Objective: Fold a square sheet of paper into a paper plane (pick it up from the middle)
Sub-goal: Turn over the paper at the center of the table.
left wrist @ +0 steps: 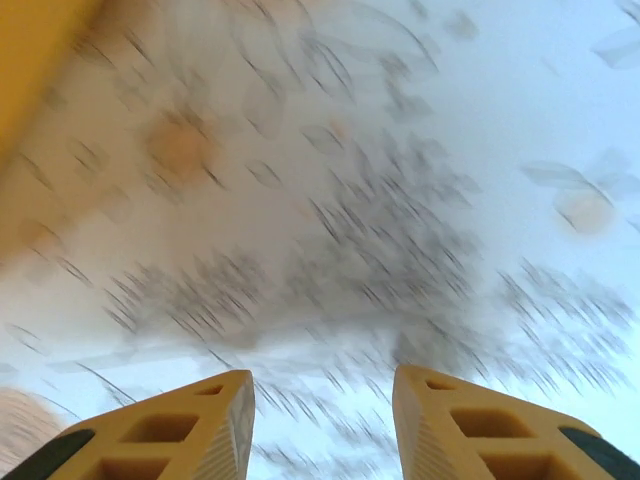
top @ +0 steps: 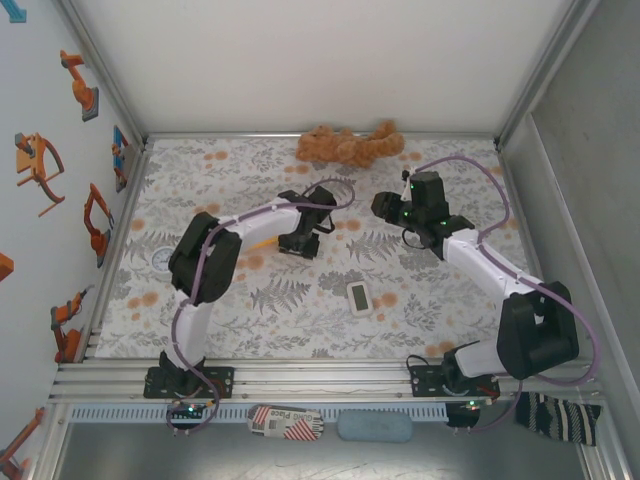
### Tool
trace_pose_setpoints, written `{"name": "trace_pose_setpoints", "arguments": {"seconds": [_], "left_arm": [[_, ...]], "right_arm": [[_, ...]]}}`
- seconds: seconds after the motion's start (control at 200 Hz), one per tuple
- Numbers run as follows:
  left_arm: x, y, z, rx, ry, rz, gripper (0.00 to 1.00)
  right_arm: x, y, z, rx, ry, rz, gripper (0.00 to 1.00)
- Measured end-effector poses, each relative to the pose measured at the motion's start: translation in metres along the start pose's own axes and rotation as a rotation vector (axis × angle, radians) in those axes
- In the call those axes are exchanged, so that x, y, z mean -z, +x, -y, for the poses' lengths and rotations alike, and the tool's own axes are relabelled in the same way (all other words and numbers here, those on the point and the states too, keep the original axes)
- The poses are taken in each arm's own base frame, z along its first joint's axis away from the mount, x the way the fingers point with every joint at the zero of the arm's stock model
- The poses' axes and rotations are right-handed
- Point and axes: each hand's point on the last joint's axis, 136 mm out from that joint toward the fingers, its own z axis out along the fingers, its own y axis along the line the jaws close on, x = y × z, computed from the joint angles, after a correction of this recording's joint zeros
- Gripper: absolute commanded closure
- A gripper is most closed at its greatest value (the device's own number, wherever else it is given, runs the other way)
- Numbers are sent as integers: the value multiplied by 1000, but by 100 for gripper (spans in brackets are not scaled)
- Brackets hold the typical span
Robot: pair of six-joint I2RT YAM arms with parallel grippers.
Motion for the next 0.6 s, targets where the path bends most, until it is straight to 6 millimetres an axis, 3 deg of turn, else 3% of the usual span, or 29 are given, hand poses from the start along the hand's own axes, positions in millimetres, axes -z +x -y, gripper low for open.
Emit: {"name": "trace_pose_setpoints", "arguments": {"seconds": [0.125, 0.265, 0.411, 0.601], "left_arm": [[20, 14, 22, 37, 195, -1, 51], [49, 10, 31, 75, 366, 46, 49], [64, -11, -3, 168, 408, 127, 40], [40, -22, -59, 291, 342, 138, 35]], "right_arm": [[0, -1, -1, -6, -3, 4, 56], [-2, -2, -2, -18, -12, 5, 56], [-7, 0, -2, -31, -20, 0, 56], [-13, 5, -2, -48, -31, -23, 56]]}}
